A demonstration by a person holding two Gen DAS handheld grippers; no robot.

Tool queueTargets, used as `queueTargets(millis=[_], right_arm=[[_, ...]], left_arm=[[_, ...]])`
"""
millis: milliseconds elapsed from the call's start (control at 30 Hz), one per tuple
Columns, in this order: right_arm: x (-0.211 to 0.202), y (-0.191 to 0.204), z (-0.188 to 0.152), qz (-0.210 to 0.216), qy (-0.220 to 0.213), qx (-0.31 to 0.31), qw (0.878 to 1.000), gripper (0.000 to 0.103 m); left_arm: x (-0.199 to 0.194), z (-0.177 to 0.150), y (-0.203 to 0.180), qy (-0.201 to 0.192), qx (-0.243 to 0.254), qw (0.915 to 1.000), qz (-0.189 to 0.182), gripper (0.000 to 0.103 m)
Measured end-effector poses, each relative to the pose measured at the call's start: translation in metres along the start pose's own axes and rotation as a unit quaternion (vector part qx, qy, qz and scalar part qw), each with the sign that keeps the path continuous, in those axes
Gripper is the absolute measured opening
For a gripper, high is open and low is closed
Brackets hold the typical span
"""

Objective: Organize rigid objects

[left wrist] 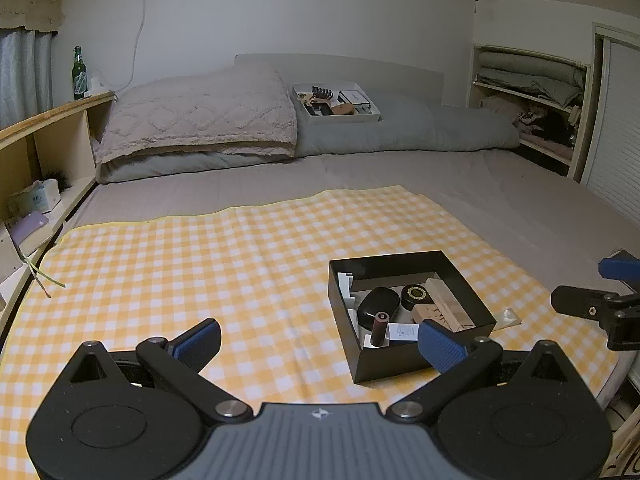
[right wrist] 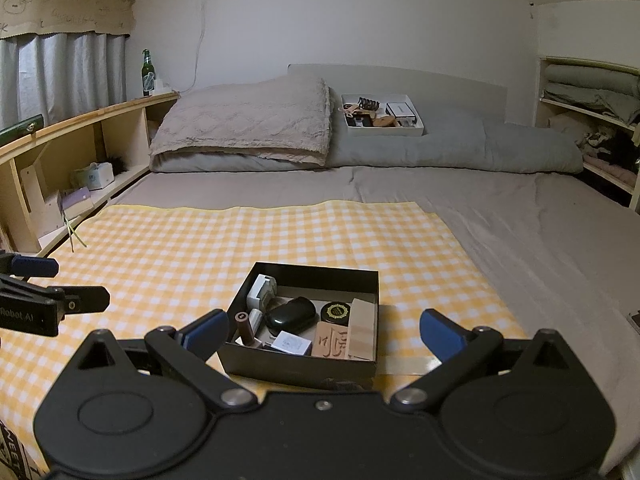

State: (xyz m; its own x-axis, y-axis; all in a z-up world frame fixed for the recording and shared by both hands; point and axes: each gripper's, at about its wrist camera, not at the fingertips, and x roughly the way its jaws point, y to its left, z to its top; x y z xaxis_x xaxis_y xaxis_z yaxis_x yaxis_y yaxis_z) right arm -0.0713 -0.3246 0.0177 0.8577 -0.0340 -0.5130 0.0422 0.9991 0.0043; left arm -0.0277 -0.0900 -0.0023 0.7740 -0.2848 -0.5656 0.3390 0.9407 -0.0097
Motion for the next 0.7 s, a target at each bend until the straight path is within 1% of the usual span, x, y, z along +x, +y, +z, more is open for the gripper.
queueTargets(millis=[700], right_arm=[[0.0004, 0.0018, 0.0008, -0.003, 0.0, -0.007, 1.0, 0.103]], left_arm=[[-0.0021, 0.0012, -0.0006, 0.0, 0.0, 1.0, -0.005, 0.103]])
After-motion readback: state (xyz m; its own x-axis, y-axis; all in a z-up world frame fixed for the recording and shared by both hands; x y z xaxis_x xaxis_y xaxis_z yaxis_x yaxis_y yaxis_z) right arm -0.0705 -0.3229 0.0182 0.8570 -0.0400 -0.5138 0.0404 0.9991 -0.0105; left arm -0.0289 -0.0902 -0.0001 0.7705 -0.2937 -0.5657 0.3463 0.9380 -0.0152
